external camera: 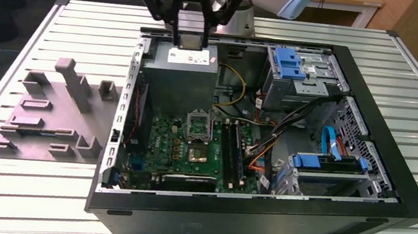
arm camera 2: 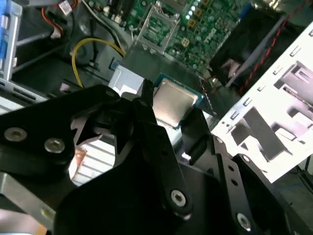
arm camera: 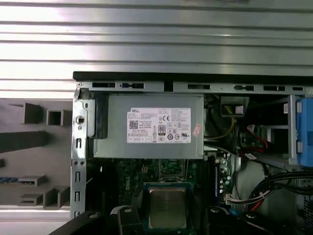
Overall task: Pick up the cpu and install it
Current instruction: 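Pick up the cpu and move it towards the insertion slot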
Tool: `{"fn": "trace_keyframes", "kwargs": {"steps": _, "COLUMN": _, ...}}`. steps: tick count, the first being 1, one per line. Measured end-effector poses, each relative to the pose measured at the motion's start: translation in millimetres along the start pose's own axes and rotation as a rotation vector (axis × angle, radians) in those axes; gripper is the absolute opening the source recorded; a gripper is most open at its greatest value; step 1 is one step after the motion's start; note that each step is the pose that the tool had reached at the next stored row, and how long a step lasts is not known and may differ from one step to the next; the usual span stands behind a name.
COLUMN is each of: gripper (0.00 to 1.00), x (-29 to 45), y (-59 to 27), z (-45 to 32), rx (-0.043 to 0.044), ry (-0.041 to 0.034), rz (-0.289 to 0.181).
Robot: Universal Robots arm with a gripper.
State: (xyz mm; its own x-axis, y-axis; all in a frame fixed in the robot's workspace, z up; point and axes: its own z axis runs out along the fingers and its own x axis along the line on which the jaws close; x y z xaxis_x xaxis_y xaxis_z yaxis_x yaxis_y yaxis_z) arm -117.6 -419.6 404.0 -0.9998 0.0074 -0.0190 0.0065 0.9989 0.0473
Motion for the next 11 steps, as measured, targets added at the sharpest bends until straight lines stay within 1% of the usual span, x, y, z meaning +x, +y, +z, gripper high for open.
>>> {"fn": "trace_keyframes", "kwargs": {"steps": 4, "gripper": 0.47, "x": -2.1, "y": -13.5, "z": 4.4, "rx": -0.0001, "ry": 0.0, "rz": 0.0}}
{"fn": "trace_keyframes", "kwargs": {"steps": 6, "gripper": 0.47, "x": -5.4, "y": -16.2, "z": 6.2, "rx": -0.0003, "ry": -0.0001, "rz": 0.0}}
{"fn": "trace_keyframes", "kwargs": {"steps": 11, "gripper": 0.47, "x": -26.9, "y": -16.5, "z": 9.3, "rx": -0.0001, "ry": -0.0001, "rz": 0.0}}
